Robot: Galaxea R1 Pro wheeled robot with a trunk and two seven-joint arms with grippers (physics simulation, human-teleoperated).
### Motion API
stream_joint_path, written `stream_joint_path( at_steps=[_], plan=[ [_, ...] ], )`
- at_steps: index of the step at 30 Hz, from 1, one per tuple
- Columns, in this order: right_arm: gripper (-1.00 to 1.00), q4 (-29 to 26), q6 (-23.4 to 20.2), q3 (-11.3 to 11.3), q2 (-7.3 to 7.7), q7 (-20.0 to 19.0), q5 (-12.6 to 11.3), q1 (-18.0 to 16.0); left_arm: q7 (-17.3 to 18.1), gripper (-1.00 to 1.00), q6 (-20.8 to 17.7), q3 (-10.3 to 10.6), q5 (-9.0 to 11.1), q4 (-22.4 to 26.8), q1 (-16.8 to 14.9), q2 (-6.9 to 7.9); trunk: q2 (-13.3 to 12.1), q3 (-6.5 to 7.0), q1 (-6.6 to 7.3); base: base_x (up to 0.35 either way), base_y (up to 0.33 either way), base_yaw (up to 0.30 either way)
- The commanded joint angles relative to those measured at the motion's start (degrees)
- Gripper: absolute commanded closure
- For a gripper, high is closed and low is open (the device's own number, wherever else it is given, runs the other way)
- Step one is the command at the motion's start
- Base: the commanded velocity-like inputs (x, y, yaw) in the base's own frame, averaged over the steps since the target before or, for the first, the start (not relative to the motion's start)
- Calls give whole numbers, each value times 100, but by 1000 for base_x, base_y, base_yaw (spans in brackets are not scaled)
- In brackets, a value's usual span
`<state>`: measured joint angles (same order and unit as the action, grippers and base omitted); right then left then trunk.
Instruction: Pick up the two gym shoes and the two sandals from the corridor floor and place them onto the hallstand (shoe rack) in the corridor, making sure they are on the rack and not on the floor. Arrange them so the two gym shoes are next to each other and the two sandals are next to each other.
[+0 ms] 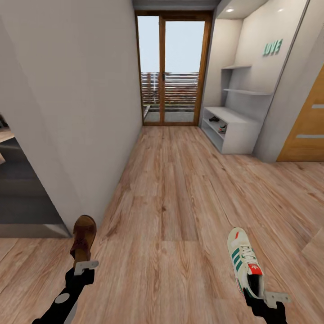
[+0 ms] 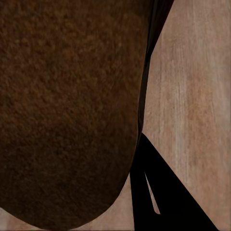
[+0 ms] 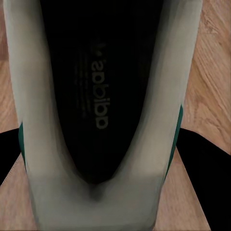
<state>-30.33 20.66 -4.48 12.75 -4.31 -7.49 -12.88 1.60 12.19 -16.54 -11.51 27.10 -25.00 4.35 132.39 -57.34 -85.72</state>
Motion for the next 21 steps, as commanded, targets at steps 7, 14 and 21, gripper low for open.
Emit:
stream_joint_path(
  at_steps=[7,14,21],
  plan=[
    [100,10,17,-9,0,-43,-58,-4,24,100,20,-43,-80,5,-5,-5,2,-5,-2,340,0,-3],
    [100,10,17,-9,0,-43,-53,-4,24,100,20,-43,-80,6,-5,-5,2,-5,-2,340,0,0],
    [100,10,17,-9,0,-43,-51,-4,29,100,24,-43,-80,6,2,-11,2,-5,-2,341,0,0]
  ],
)
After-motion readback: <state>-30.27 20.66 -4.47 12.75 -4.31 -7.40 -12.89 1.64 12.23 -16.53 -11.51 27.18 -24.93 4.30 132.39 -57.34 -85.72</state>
